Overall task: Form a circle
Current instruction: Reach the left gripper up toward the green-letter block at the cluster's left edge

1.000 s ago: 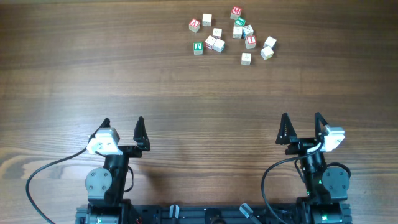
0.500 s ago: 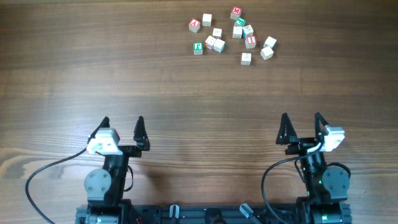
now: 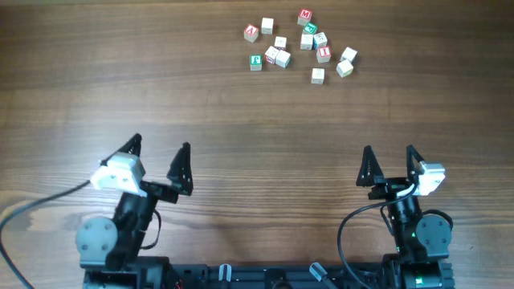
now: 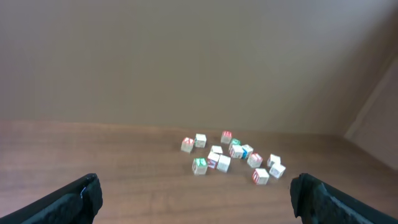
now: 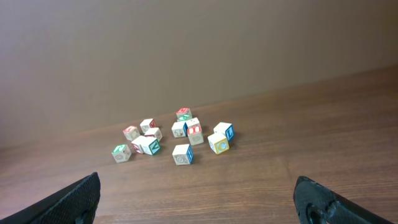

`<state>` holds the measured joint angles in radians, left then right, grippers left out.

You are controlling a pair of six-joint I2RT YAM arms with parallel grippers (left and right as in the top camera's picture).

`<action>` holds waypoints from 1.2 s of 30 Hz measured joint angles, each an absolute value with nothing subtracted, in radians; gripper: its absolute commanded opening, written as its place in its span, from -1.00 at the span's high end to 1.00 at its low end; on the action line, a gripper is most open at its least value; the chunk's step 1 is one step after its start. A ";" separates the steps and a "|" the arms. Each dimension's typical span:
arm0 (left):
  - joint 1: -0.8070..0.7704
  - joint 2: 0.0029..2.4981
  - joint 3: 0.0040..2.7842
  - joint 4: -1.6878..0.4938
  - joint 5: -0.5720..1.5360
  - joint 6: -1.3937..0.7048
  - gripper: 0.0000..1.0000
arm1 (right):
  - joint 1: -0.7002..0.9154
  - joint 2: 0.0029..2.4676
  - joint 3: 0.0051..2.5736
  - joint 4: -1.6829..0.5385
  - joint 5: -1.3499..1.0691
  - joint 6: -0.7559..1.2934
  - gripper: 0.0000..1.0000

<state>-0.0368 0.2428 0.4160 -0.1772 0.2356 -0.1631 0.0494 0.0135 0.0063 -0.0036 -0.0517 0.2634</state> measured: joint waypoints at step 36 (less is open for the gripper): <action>-0.133 1.220 1.128 -0.559 0.561 -0.291 -0.99 | 0.049 0.014 0.006 -0.003 -0.052 0.263 -0.99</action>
